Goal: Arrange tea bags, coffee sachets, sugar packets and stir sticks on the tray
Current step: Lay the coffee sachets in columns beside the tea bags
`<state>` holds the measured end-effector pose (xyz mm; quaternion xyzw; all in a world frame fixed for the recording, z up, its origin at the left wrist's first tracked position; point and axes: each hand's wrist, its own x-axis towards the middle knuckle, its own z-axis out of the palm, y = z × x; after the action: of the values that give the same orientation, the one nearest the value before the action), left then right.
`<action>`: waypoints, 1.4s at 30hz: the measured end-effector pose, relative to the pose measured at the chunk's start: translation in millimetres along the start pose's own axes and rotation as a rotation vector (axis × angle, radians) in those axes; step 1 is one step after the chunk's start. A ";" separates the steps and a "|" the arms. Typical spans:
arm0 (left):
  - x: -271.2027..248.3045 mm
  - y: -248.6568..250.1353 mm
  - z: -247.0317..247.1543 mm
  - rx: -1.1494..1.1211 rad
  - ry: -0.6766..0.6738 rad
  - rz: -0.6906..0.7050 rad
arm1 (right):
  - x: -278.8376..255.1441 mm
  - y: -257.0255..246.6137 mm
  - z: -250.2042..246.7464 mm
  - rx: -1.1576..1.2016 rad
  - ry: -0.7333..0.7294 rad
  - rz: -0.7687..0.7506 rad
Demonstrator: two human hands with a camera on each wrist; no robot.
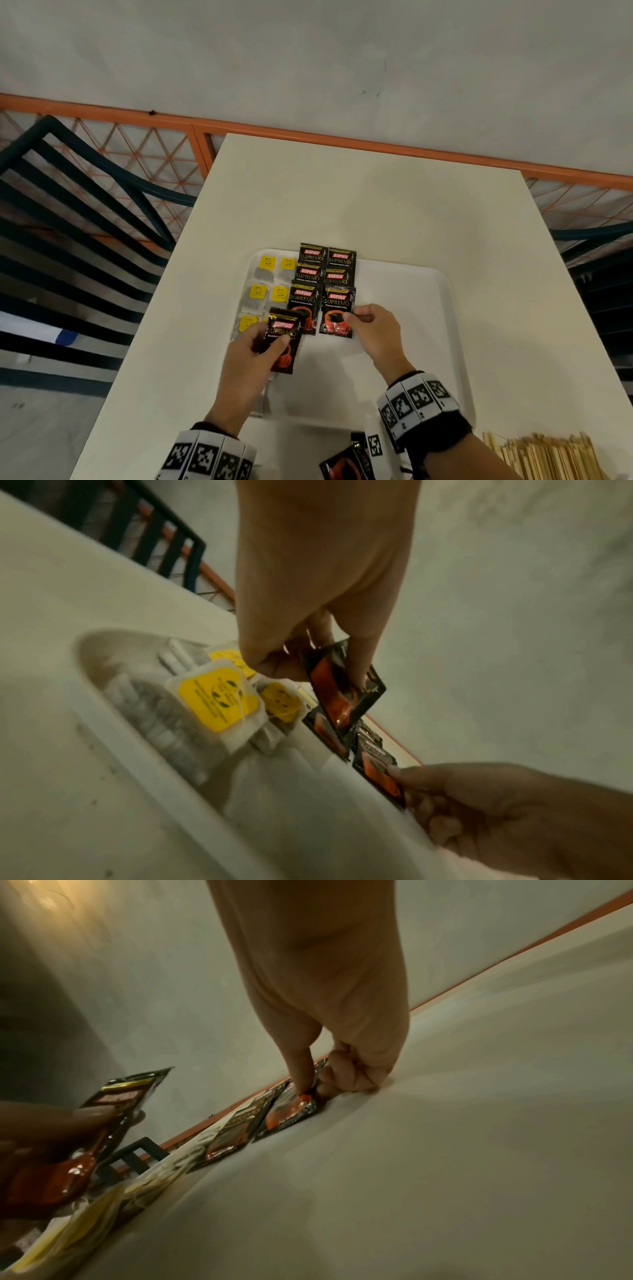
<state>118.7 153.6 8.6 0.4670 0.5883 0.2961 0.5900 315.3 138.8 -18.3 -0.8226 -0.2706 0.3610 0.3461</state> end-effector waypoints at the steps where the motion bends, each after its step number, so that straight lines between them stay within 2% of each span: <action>1: 1.1 -1.1 -0.1 0.066 0.008 0.029 | -0.3 0.0 0.1 -0.003 0.008 -0.003; 4: 3.5 -1.1 3.2 0.257 0.045 0.112 | -2.2 0.0 -0.4 0.031 0.028 0.002; 11: 18.8 -6.2 15.4 0.475 0.082 0.238 | -17.4 0.4 -6.3 0.026 0.010 -0.028; 20: 23.0 -3.9 27.9 0.594 0.143 0.236 | -50.2 6.3 -37.6 -0.011 -0.065 -0.121; 28: 24.3 -5.6 31.1 0.724 0.159 0.319 | -71.3 31.0 -79.3 -0.043 -0.062 -0.113; 33: 13.9 -3.0 27.8 0.742 0.172 0.405 | -91.2 45.7 -98.7 -0.144 -0.096 -0.150; 35: 1.8 -5.1 26.3 0.714 0.123 0.466 | -98.4 54.1 -105.2 -0.235 -0.114 -0.194; 37: -16.9 -8.3 24.7 0.695 0.003 0.488 | -103.4 62.8 -112.2 -0.353 -0.140 -0.247; 42: -69.0 -27.7 26.4 0.839 -0.402 0.373 | -119.2 84.6 -130.6 -0.679 -0.323 -0.328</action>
<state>129.7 75.5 9.2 0.8091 0.4380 0.0386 0.3898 363.2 -44.9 30.8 -0.7689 -0.5528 0.3156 0.0609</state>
